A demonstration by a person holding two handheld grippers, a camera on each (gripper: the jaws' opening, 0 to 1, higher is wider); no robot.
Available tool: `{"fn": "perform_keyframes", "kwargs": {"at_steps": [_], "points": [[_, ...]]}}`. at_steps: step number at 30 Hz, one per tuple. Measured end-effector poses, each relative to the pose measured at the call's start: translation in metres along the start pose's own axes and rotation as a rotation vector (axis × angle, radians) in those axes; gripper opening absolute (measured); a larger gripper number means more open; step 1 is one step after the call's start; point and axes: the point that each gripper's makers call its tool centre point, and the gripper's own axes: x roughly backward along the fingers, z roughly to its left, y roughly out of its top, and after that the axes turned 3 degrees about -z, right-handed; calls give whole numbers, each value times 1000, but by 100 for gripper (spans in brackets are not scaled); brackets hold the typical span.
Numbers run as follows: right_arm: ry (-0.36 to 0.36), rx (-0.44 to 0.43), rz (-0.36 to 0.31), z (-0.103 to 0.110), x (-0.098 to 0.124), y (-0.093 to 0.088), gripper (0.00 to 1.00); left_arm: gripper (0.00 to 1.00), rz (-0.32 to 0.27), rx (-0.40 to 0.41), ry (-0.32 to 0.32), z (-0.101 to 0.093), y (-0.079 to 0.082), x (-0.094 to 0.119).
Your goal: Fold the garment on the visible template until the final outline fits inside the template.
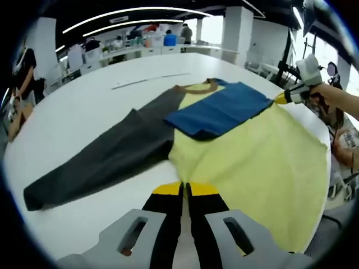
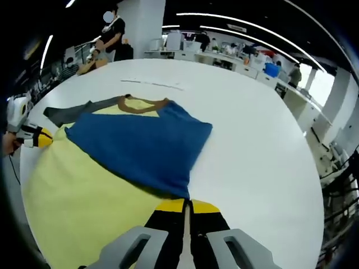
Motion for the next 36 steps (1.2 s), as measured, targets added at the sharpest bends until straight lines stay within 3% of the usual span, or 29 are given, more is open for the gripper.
{"fn": "perform_keyframes", "kwargs": {"at_steps": [3, 11, 21, 26, 36], "points": [[20, -15, -29, 3, 5, 6, 4, 5, -19, -13, 3, 4, 1, 6], [145, -103, -140, 25, 19, 31, 42, 26, -86, 20, 38, 25, 7, 22], [247, -77, -178, 58, 46, 37, 78, 44, -105, 4, 135, 62, 5, 50], [280, -72, -175, 68, 57, 34, 86, 54, -114, 57, 196, 84, -2, 65], [304, -68, -191, 76, 74, 34, 99, 74, -87, 86, 283, 120, -24, 91]]}}
